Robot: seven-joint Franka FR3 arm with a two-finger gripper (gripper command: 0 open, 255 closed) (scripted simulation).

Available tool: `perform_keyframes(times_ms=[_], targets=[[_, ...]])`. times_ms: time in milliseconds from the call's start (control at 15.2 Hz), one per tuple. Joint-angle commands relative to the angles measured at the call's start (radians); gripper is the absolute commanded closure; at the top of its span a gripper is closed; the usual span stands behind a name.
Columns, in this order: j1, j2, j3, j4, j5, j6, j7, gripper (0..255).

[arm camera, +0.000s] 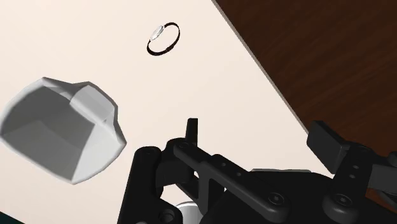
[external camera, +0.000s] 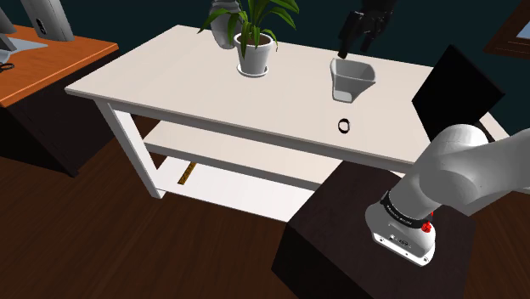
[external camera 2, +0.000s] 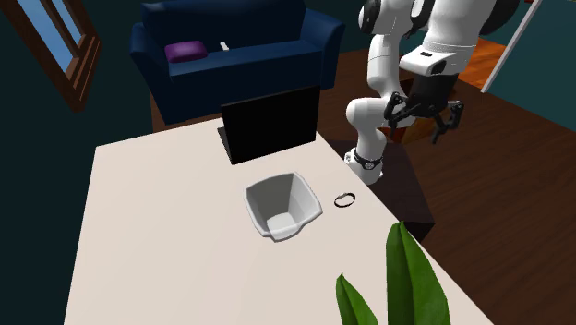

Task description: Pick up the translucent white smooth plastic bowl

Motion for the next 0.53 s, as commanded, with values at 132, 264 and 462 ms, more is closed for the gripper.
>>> perform_keyframes(times_ms=[132, 264, 462], targets=[[-0.014, 0.03, -0.015, -0.02, -0.035, 0.045, -0.02, 0], [-0.028, 0.064, -0.031, -0.037, -0.07, 0.091, -0.039, 0], [-0.05, 0.122, -0.055, -0.053, -0.123, 0.16, -0.063, 0]])
